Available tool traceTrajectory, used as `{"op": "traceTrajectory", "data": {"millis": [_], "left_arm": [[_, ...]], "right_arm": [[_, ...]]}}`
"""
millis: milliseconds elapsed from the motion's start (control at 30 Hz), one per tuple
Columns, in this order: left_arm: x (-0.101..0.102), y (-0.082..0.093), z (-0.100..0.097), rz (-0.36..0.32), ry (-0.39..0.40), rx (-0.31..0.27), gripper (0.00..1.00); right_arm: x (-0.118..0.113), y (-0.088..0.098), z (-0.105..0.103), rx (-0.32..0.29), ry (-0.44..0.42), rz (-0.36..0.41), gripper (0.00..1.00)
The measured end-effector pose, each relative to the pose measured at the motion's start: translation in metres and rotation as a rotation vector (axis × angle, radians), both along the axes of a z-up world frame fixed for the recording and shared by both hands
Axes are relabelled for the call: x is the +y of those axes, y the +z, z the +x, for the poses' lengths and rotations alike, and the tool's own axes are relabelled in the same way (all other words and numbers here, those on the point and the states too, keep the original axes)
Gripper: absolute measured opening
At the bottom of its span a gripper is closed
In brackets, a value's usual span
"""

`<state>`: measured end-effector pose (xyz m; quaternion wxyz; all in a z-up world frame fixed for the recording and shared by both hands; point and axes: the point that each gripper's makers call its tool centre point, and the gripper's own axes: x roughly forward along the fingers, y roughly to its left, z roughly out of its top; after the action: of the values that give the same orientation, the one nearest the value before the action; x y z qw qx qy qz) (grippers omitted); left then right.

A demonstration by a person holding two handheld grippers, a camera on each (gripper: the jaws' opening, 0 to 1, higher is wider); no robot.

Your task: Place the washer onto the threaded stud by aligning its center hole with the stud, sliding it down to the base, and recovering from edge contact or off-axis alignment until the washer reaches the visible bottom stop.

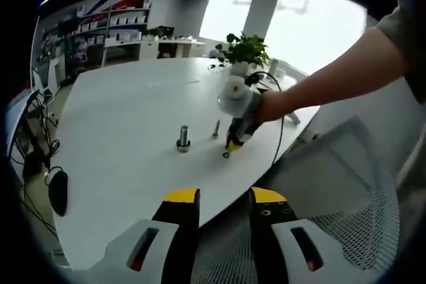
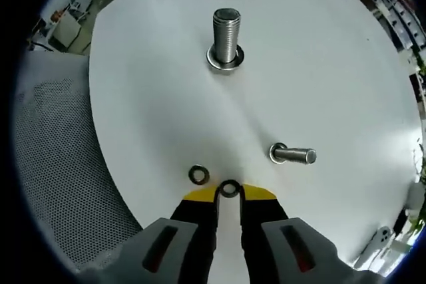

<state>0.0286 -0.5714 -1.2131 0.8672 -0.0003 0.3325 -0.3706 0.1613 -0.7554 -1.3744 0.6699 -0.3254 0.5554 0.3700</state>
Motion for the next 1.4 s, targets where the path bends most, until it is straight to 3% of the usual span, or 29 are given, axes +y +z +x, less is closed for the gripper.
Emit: {"op": "traceTrajectory", "data": {"millis": [200,433,933,1400], "left_arm": [[-0.001,0.000,0.000,0.000,-0.005,0.002,0.27],[0.000,0.000,0.000,-0.003,-0.004,0.001,0.27],[0.000,0.000,0.000,-0.001,0.001,-0.003,0.27],[0.001,-0.001,0.000,0.008,0.003,0.003,0.27]], "right_arm": [[-0.002,0.001,0.002,-0.015,-0.037,0.020,0.13],[-0.003,0.022,0.016,-0.051,-0.120,0.091,0.13],[-0.006,0.062,0.042,-0.168,-0.090,0.107,0.13],[0.007,0.065,0.052,-0.191,-0.045,0.119,0.13]]}}
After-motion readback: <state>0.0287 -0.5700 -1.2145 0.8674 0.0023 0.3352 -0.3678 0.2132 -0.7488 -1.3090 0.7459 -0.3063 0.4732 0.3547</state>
